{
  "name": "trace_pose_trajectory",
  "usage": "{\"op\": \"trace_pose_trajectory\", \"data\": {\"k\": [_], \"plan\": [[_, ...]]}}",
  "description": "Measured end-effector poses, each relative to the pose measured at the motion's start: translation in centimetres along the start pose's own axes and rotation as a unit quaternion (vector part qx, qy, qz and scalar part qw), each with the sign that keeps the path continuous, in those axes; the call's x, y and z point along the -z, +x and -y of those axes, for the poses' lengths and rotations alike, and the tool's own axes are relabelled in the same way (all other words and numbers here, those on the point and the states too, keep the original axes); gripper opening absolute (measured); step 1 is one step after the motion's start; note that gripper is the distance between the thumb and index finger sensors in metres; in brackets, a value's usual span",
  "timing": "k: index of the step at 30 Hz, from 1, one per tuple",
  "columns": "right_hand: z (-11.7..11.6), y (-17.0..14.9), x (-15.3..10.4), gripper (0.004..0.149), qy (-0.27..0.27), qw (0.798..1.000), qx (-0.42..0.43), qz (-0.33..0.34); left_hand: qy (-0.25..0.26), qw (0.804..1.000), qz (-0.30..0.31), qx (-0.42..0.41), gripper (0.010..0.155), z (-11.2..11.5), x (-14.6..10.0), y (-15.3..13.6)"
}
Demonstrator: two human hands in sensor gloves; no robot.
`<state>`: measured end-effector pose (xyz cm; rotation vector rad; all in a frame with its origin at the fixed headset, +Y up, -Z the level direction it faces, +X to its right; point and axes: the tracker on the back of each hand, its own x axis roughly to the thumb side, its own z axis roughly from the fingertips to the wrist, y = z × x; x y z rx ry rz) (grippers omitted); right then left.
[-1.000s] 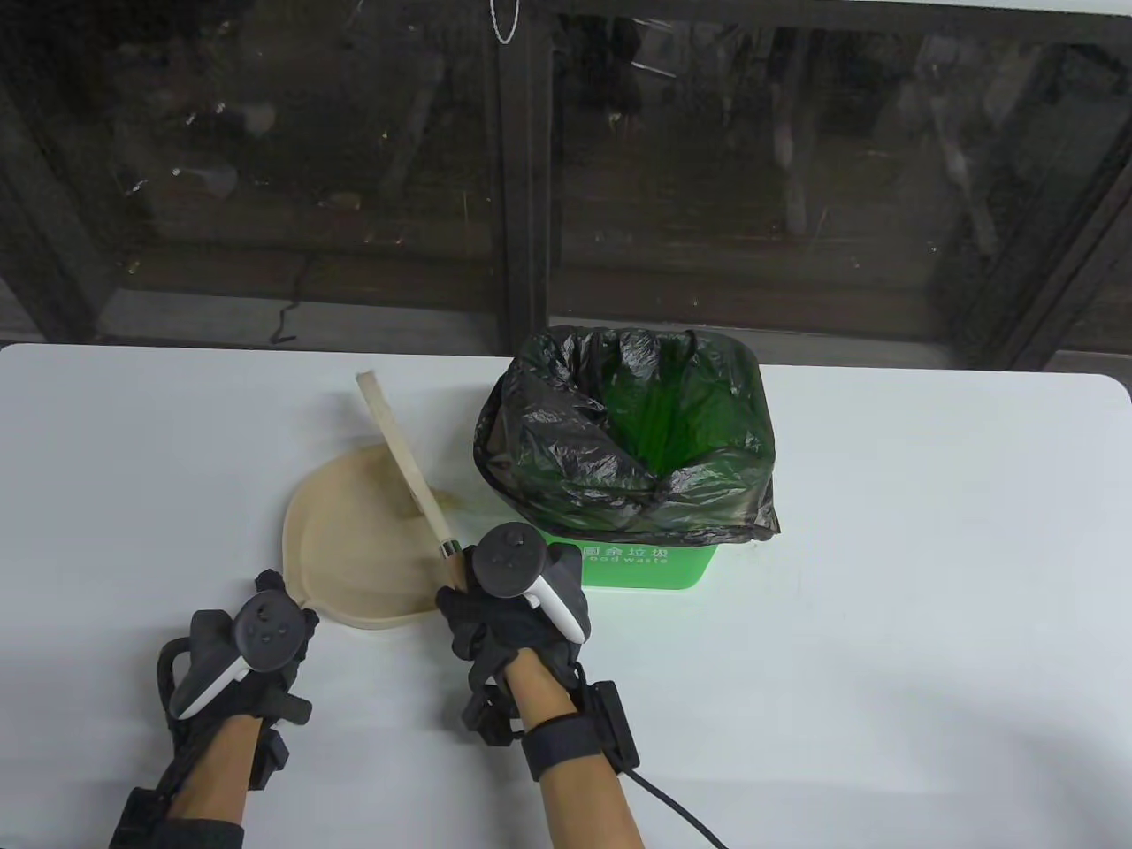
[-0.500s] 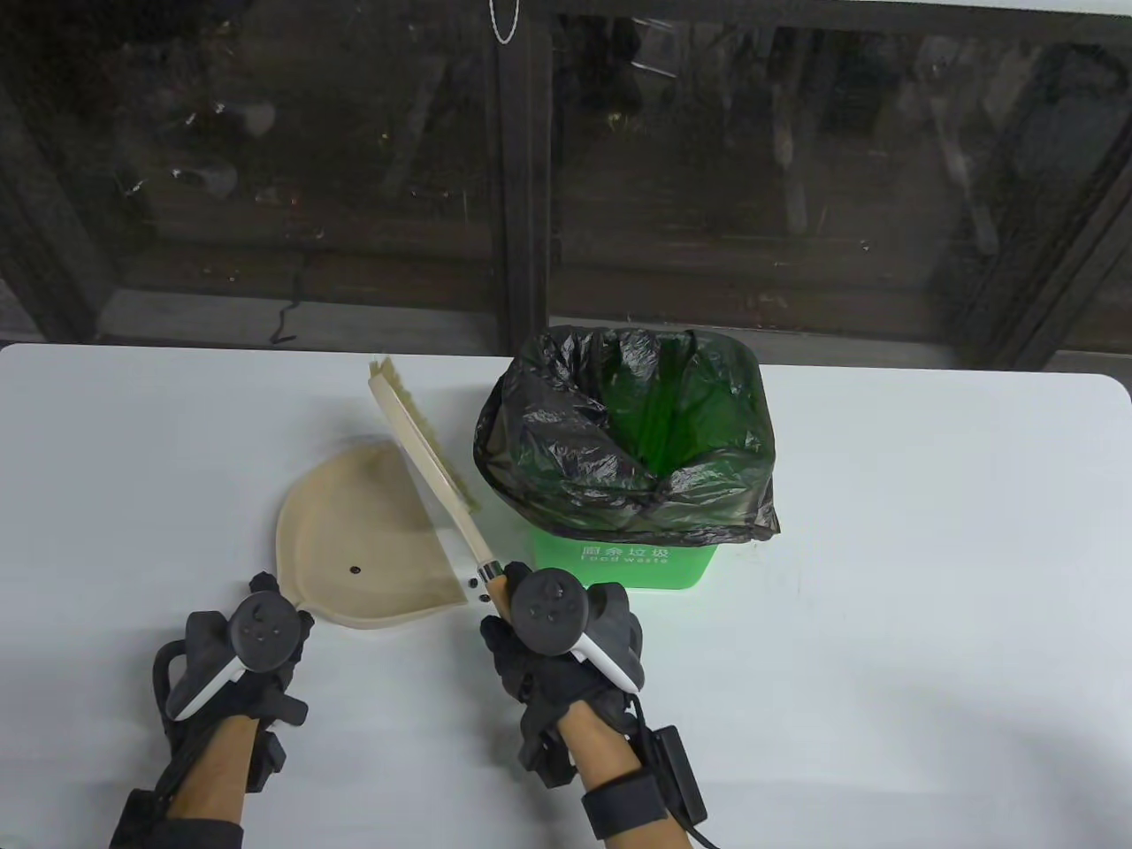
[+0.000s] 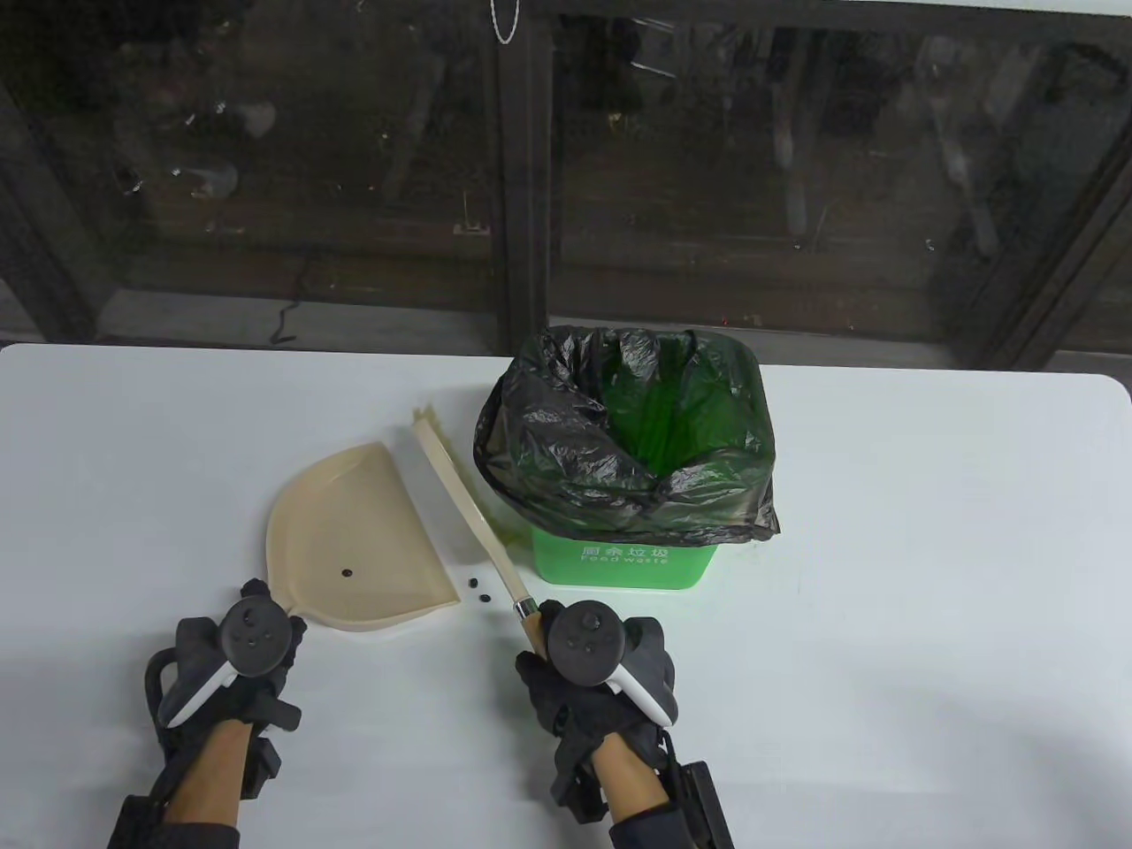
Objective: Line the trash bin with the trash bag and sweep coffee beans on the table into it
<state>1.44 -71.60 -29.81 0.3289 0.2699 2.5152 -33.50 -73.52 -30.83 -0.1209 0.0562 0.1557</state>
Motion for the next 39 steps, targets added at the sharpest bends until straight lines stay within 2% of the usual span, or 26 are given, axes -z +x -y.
{"op": "trace_pose_trajectory", "data": {"k": [9,15,23,32,39], "plan": [[0.0,-0.2,0.1,0.066,0.016,1.000,0.004,0.001,-0.002,1.000,-0.003,-0.013,0.068,-0.2,0.0,-0.4],[0.1,-0.6,0.2,0.065,0.019,1.000,0.015,0.002,0.004,0.999,-0.009,-0.053,0.067,-0.4,0.0,-0.9],[0.2,-0.8,0.3,0.066,0.025,0.999,0.025,0.004,0.031,0.998,-0.009,-0.060,0.067,-1.6,-0.4,-0.9],[0.4,-1.2,0.2,0.066,0.033,0.999,0.040,-0.002,0.081,0.988,-0.019,-0.131,0.067,-5.0,-1.0,-1.7],[0.4,-1.1,0.2,0.066,0.036,0.999,0.025,-0.001,0.123,0.985,0.001,-0.119,0.066,-9.0,-1.7,0.3]]}}
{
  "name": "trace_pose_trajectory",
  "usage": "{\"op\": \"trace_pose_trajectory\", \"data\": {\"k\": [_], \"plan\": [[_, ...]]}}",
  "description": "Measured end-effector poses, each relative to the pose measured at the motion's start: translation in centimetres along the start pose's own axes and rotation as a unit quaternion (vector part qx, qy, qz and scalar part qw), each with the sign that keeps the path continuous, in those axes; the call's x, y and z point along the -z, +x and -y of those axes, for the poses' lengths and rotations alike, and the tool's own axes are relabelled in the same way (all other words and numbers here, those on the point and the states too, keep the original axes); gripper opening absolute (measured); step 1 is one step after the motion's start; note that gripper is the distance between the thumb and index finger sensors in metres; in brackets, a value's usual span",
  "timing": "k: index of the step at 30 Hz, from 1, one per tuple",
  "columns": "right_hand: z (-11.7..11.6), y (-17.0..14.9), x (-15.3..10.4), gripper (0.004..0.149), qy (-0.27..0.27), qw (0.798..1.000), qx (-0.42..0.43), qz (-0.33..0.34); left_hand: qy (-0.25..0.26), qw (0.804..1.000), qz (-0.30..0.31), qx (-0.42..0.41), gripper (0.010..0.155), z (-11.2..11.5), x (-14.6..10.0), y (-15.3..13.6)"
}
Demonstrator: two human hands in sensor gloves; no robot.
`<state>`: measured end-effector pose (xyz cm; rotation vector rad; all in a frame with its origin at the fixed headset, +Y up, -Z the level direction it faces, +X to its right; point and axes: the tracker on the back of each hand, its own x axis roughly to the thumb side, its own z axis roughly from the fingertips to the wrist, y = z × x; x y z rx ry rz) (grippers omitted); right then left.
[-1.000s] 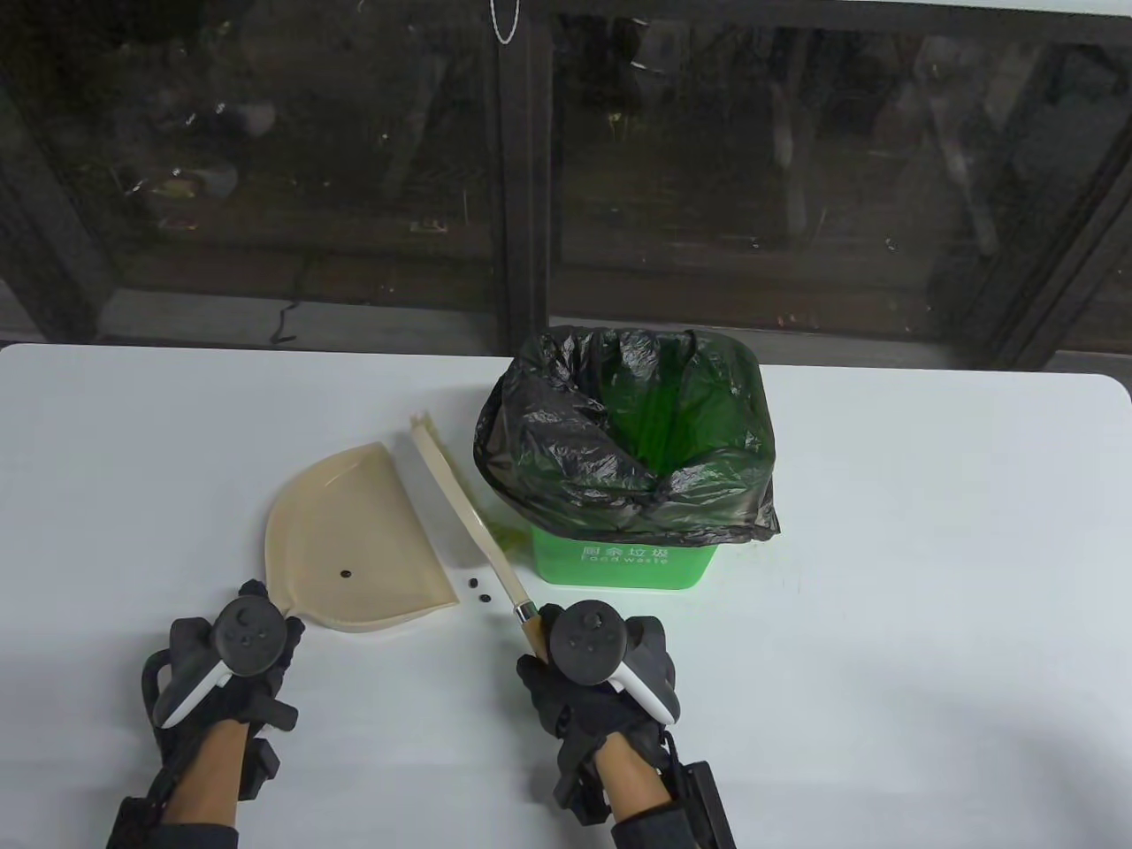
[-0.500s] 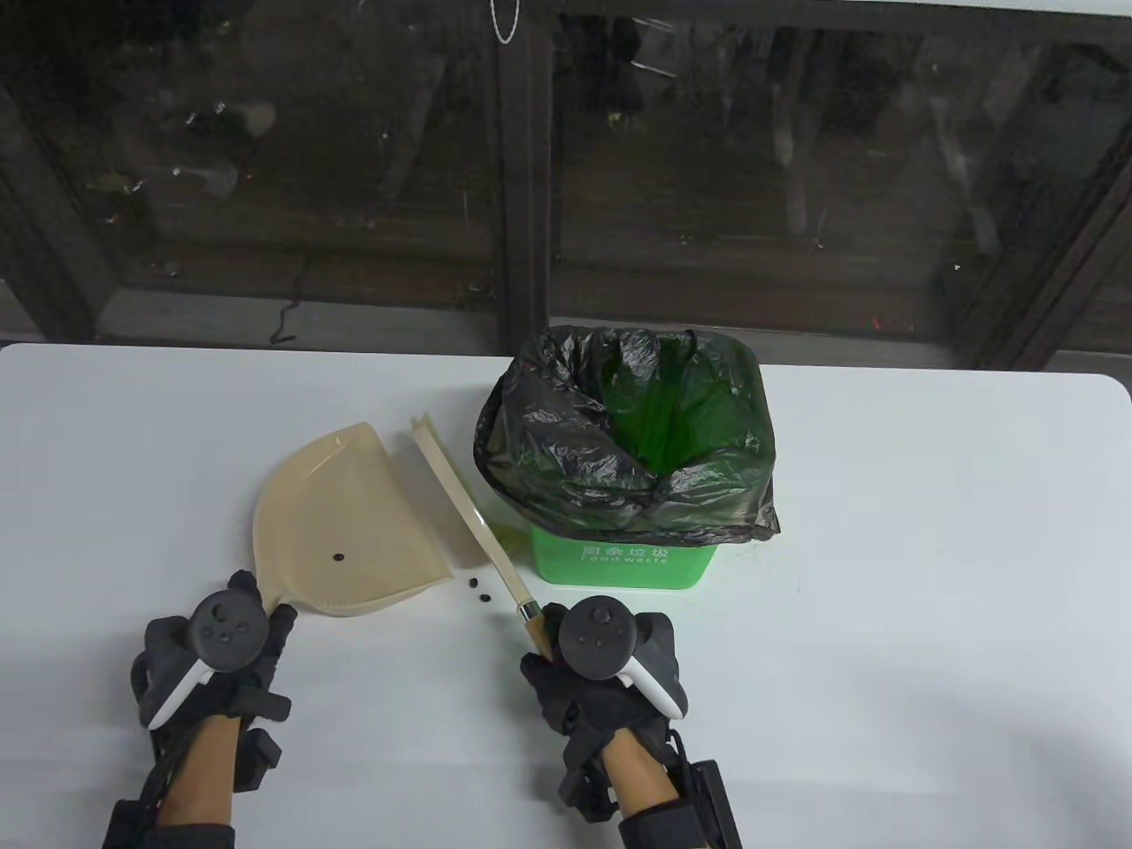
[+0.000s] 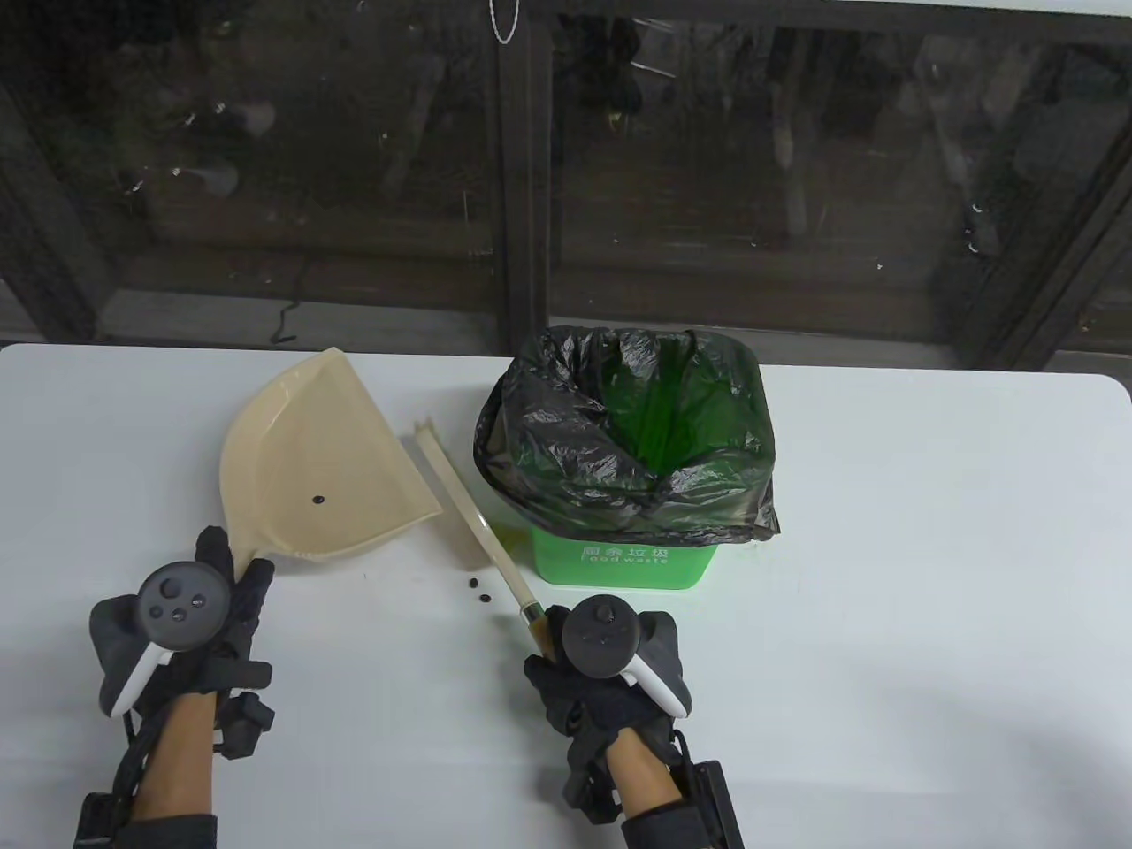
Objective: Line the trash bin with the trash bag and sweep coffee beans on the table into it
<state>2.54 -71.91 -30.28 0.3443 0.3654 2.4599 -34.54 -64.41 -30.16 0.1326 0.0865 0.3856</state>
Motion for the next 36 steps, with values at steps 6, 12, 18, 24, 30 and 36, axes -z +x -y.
{"op": "trace_pose_trajectory", "data": {"k": [6,12,18,24,30,36], "plan": [[-0.1,-0.2,0.1,0.066,0.004,1.000,0.010,-0.003,0.030,0.999,0.024,-0.017,0.066,-3.4,0.3,3.7],[0.0,-0.5,0.2,0.066,0.005,1.000,0.016,-0.007,0.049,0.998,0.047,0.010,0.066,-5.9,1.1,8.1],[0.1,-0.6,0.2,0.066,0.006,1.000,0.025,-0.006,0.060,0.995,0.066,0.055,0.066,-7.3,2.3,12.6],[0.1,-0.7,0.2,0.065,0.007,1.000,0.028,-0.005,0.072,0.988,0.091,0.098,0.066,-7.7,3.1,16.4],[0.2,-0.8,0.2,0.066,0.007,1.000,0.030,-0.005,0.083,0.982,0.116,0.125,0.066,-7.7,3.8,19.4],[0.3,-0.8,0.2,0.065,0.007,1.000,0.025,-0.005,0.113,0.960,0.143,0.211,0.066,-7.3,4.1,22.1]]}}
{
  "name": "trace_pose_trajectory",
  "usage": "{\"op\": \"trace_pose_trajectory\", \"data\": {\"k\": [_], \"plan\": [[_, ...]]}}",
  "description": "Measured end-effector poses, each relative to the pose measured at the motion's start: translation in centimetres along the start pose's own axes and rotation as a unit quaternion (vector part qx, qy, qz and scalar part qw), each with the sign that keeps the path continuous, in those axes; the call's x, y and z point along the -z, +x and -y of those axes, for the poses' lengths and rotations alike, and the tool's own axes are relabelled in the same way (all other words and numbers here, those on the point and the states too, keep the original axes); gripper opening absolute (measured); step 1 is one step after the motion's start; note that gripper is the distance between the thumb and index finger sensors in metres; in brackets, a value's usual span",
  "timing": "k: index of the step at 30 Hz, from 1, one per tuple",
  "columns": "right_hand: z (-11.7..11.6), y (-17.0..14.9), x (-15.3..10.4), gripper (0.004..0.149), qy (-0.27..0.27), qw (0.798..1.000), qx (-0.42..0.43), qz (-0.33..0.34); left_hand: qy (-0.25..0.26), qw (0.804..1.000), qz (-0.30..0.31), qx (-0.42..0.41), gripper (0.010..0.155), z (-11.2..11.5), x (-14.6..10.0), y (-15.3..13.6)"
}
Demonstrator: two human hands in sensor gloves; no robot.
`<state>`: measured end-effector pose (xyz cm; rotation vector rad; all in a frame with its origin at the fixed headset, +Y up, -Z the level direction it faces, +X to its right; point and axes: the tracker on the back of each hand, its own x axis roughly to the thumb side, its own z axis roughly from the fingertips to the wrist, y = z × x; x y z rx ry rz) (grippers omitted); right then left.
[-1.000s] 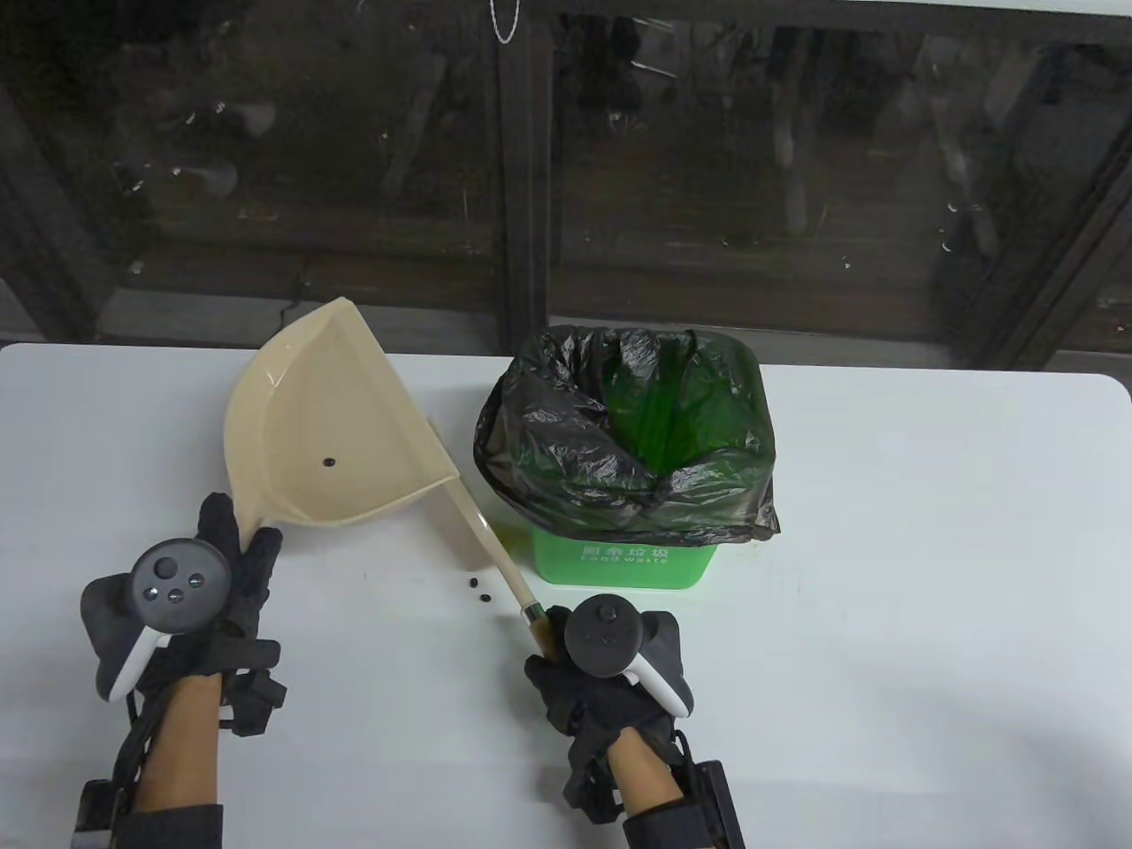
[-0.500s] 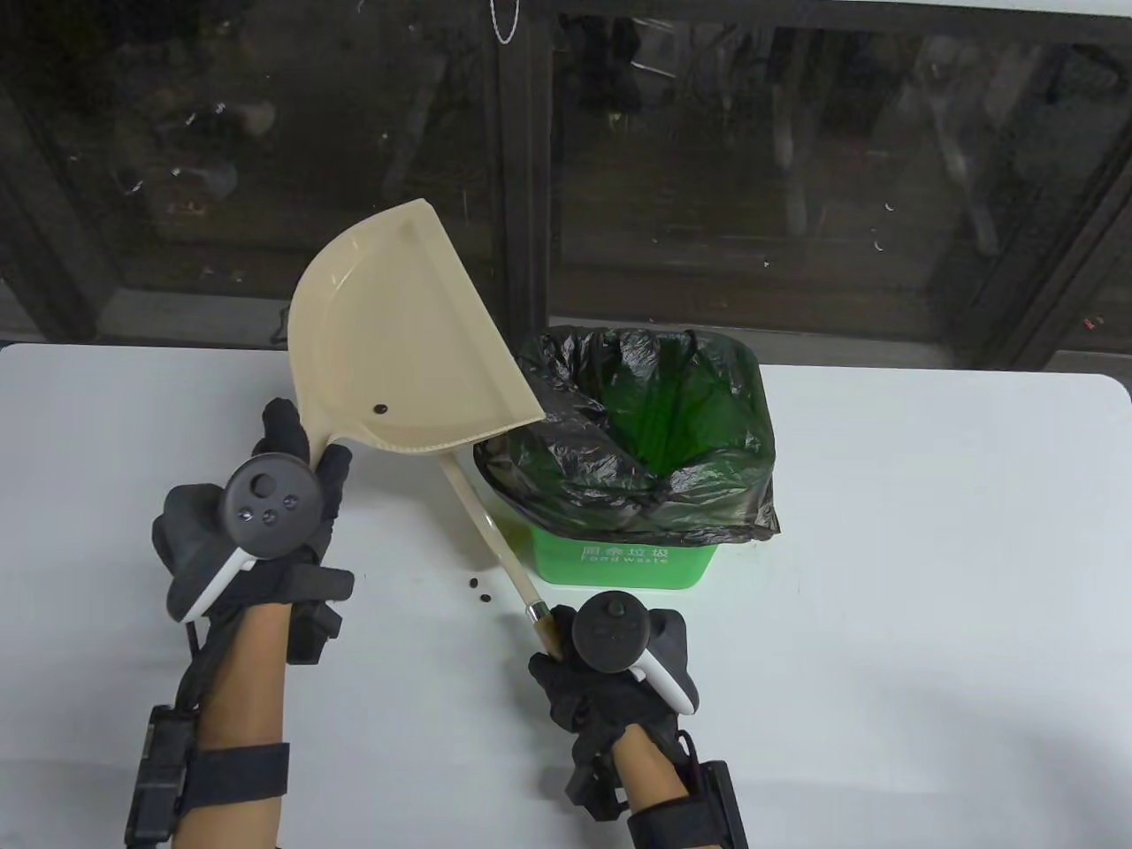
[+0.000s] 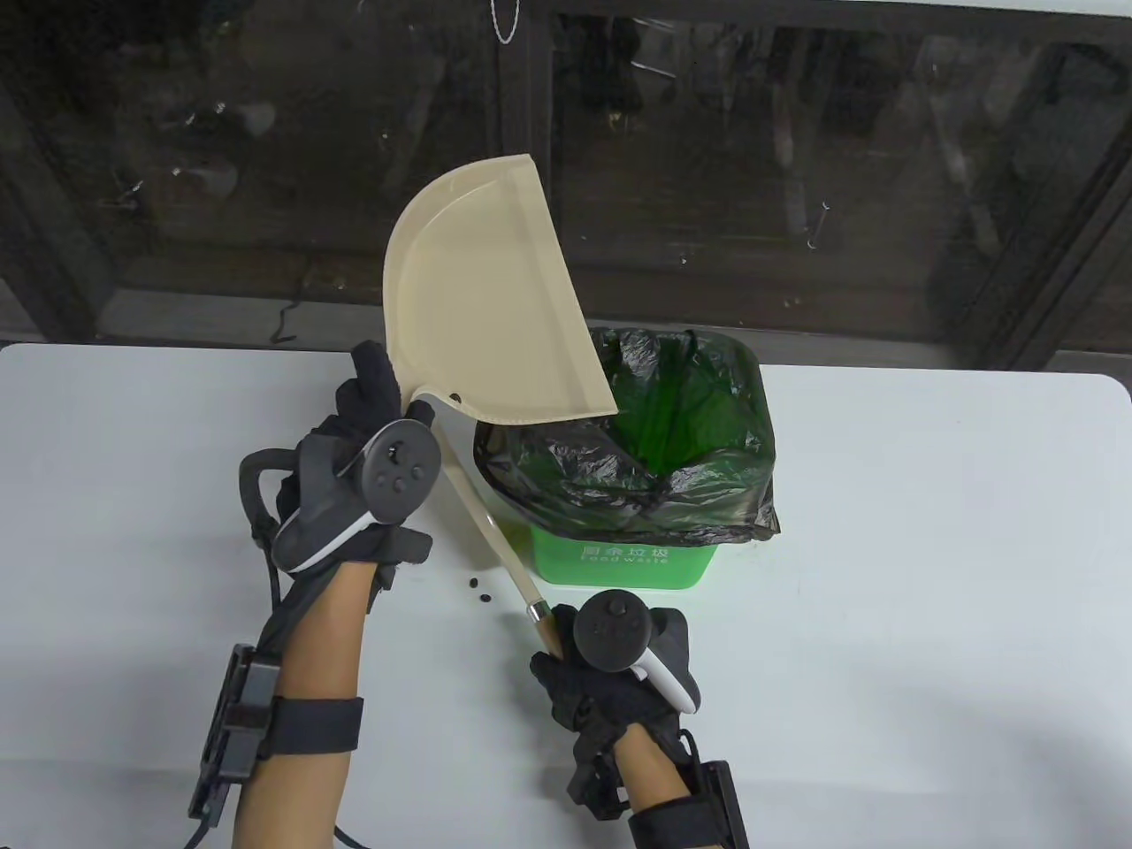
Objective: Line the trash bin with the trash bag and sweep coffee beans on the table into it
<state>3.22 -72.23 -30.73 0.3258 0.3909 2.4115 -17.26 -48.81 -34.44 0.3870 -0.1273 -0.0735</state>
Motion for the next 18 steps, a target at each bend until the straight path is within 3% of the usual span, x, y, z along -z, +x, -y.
{"op": "trace_pose_trajectory", "data": {"k": [7,13,18], "plan": [[0.0,-0.1,0.0,0.065,0.002,1.000,0.002,0.000,0.032,0.992,0.042,0.113,0.066,-0.7,0.7,2.6],[0.0,-0.1,0.0,0.065,0.003,1.000,0.003,0.000,0.085,0.965,0.090,0.232,0.067,-1.0,0.3,4.5],[0.0,-0.1,0.0,0.065,0.003,1.000,0.002,0.000,0.104,0.961,0.096,0.238,0.067,-1.2,0.2,4.6]]}}
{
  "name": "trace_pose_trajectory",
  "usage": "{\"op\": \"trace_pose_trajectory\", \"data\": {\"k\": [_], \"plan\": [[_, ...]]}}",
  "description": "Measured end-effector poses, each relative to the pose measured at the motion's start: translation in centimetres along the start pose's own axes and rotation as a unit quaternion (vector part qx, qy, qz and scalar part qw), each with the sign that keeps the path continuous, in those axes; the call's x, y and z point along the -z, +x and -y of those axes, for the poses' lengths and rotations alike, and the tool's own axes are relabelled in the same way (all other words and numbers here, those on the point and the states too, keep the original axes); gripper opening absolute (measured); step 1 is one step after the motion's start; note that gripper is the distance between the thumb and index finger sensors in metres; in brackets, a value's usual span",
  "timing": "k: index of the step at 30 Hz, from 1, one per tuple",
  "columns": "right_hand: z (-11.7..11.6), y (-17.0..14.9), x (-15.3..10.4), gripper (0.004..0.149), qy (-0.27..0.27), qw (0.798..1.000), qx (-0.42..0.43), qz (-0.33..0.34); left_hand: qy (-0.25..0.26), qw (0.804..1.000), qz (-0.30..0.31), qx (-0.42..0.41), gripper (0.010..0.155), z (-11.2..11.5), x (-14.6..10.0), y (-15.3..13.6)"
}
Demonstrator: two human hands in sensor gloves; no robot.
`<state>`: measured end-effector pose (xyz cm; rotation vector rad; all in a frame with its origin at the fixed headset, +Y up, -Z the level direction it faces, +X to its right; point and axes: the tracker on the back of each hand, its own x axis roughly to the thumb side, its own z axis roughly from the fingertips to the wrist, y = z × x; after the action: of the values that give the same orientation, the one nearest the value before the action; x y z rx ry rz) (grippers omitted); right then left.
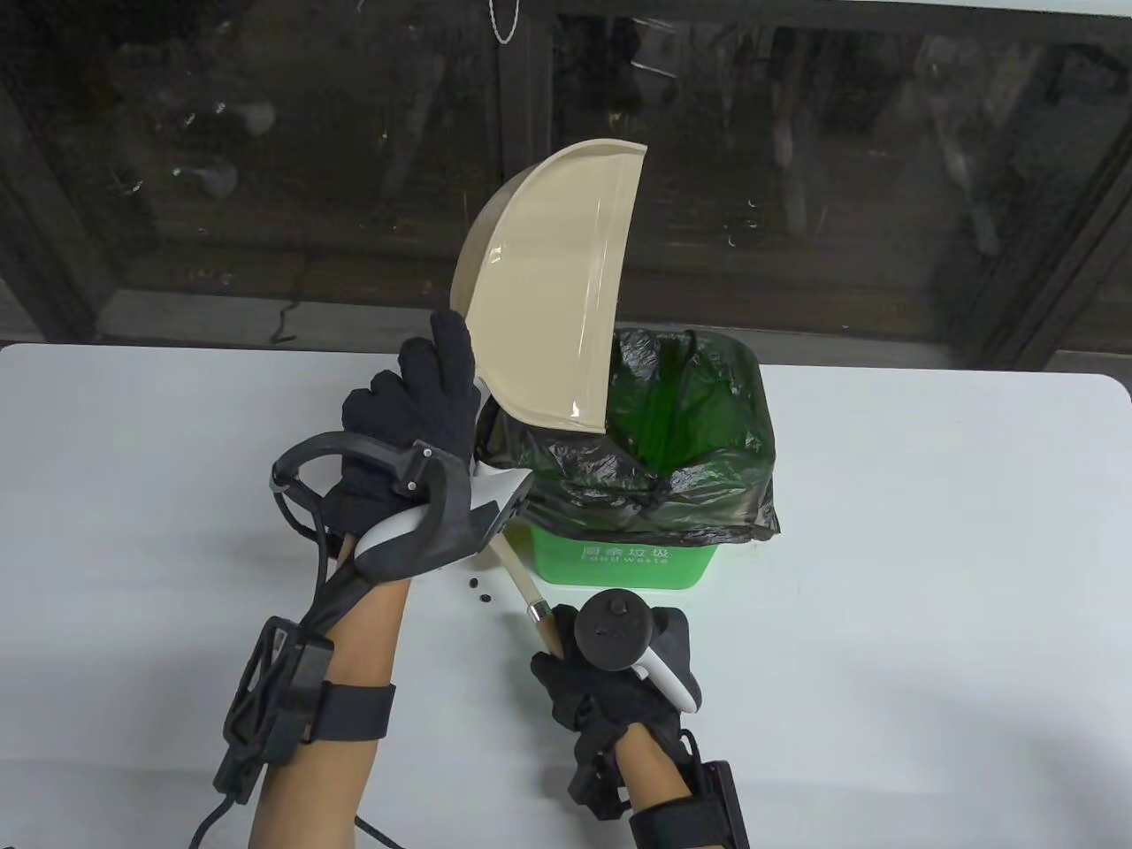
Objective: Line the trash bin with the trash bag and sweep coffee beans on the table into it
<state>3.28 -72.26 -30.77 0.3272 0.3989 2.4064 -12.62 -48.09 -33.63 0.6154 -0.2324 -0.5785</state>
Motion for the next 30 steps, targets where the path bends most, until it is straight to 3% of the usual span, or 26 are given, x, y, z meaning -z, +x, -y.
{"op": "trace_pose_trajectory", "data": {"k": [8,16,23,30], "plan": [[0.0,0.0,0.0,0.065,0.000,1.000,-0.003,0.000,-0.010,0.989,-0.064,-0.130,0.067,1.4,-1.9,-2.9],[0.0,0.0,0.0,0.065,0.001,1.000,-0.002,-0.001,-0.026,0.943,-0.139,-0.303,0.066,6.1,-7.9,-6.5],[0.0,0.1,0.0,0.065,0.002,1.000,-0.011,-0.002,-0.059,0.920,-0.179,-0.344,0.066,10.2,-12.1,-8.2],[0.0,0.1,0.0,0.065,0.002,1.000,-0.007,-0.005,-0.087,0.905,-0.194,-0.368,0.066,13.8,-15.1,-8.0]]}}
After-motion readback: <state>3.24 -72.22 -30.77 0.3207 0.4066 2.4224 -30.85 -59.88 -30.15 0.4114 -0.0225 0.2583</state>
